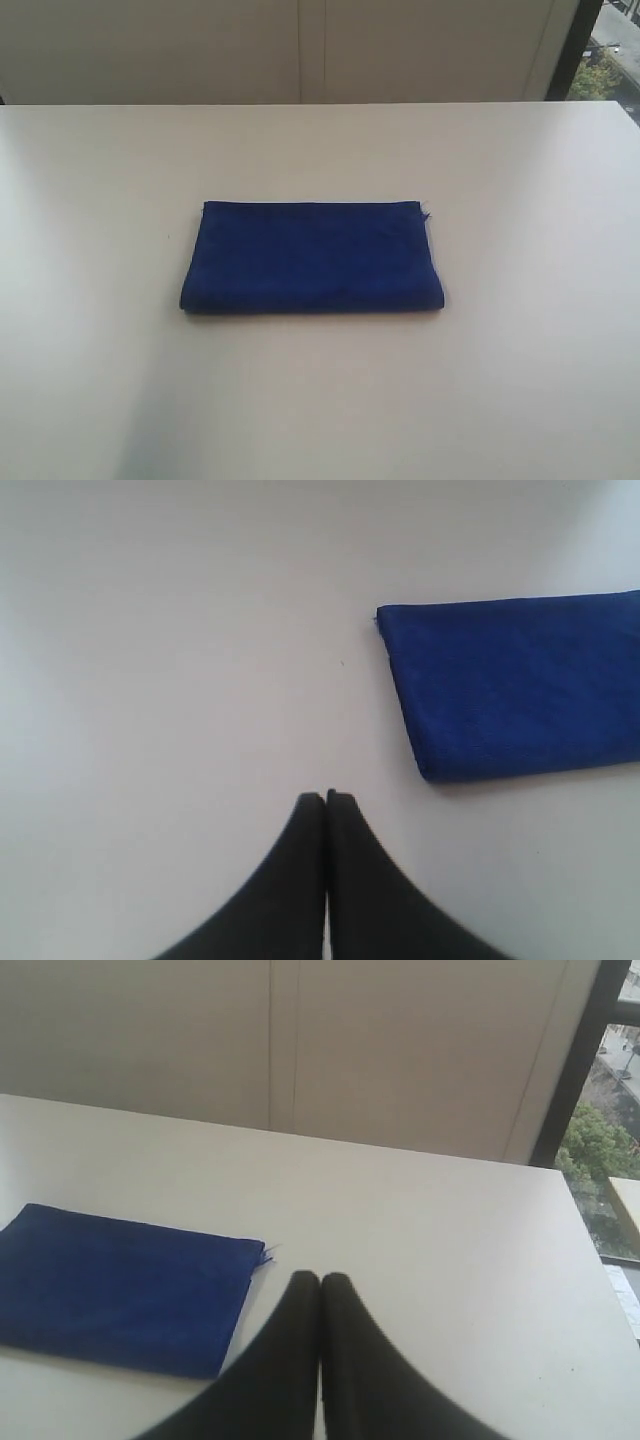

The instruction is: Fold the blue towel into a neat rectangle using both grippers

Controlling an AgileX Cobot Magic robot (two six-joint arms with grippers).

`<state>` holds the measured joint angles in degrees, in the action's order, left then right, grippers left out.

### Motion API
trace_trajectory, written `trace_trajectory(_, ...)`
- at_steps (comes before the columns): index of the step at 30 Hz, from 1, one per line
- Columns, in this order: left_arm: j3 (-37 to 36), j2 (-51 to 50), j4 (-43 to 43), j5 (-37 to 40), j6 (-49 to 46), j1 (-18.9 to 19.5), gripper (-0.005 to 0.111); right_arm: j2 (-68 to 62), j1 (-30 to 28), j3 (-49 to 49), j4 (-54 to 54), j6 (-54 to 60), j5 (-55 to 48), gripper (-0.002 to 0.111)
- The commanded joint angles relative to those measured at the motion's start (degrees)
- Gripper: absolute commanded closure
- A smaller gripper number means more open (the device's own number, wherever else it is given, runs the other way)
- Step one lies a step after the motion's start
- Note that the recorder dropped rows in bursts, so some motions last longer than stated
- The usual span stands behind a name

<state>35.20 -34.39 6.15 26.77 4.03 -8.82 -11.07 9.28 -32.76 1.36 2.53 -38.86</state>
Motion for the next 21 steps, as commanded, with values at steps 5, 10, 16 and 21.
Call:
trace_trajectory(5,-0.35,0.44,0.14,0.18,0.0,0.06,0.107,5.39,-5.31,0.23,-0.06,-0.19,0.21,0.108)
trace_trajectory(10,-0.35,0.44,0.14,0.18,0.0,0.06,0.107,9.95,-6.95,0.23,-0.06,-0.19,0.21,0.108)
trace_trajectory(16,-0.35,0.44,0.14,0.18,0.0,0.06,0.107,11.07,-6.95,2.8,-0.06,-0.19,1.9,0.108)
trace_trajectory(21,-0.35,0.44,0.14,-0.04,0.0,0.06,0.107,11.07,-6.95,8.7,-0.02,-0.19,2.08,0.108)
